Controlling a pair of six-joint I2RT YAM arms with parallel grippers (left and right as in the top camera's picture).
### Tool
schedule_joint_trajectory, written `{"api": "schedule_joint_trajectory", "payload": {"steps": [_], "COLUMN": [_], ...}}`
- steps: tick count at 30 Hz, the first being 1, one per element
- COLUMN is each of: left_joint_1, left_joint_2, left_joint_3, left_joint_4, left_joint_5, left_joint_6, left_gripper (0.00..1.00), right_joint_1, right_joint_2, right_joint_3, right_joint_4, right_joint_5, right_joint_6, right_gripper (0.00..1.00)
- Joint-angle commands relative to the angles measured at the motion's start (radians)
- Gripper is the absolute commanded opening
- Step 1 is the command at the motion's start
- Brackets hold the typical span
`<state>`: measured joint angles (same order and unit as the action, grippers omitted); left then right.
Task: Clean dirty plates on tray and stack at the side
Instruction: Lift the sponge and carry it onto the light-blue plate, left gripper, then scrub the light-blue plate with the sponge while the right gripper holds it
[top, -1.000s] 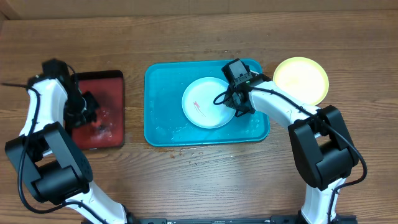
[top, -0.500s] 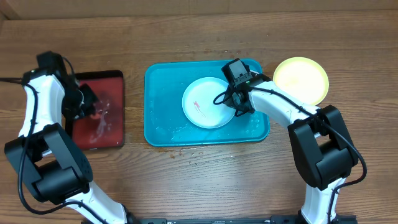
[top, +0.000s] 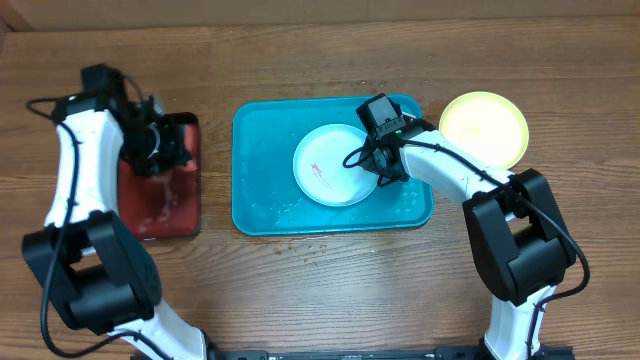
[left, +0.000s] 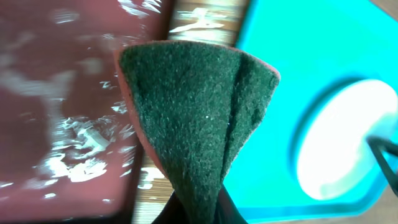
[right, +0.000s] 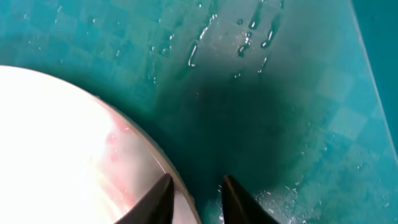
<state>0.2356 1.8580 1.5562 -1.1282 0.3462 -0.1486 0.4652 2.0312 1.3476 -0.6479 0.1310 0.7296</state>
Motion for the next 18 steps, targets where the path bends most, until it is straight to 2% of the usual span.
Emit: {"api": "schedule_joint_trajectory", "payload": {"steps": [1,4,13,18], "left_joint_1": [-0.085,-0.169,-0.428,-0.539], "left_joint_2": [-0.033,-0.027,-0.011,0.003], "left_joint_3": [0.022,0.007,-0.124,-0.220], "left_joint_4": [0.003,0.028,0.252,0.416], "left_joint_5": [0.043,0.042,-0.002,-0.025], "left_joint_6": [0.029,0.017,-0.150,-0.195], "left_gripper": [0.04,0.04,0.04,0.04], "right_joint_1": [0.007,0.020,0.062,0.062], "right_joint_2": [0.040,0.040,0.040,0.040], "right_joint_3": [-0.013,-0.013,-0.013,-0.013], "right_joint_4": [0.018,0.047,0.052,0.052], "right_joint_5": [-0.032,-0.103,-0.099,-0.099], "right_joint_6": [-0.035,-0.113,-0.137,-0.137], "right_gripper": [0.22,0.20,0.20,0.20]}}
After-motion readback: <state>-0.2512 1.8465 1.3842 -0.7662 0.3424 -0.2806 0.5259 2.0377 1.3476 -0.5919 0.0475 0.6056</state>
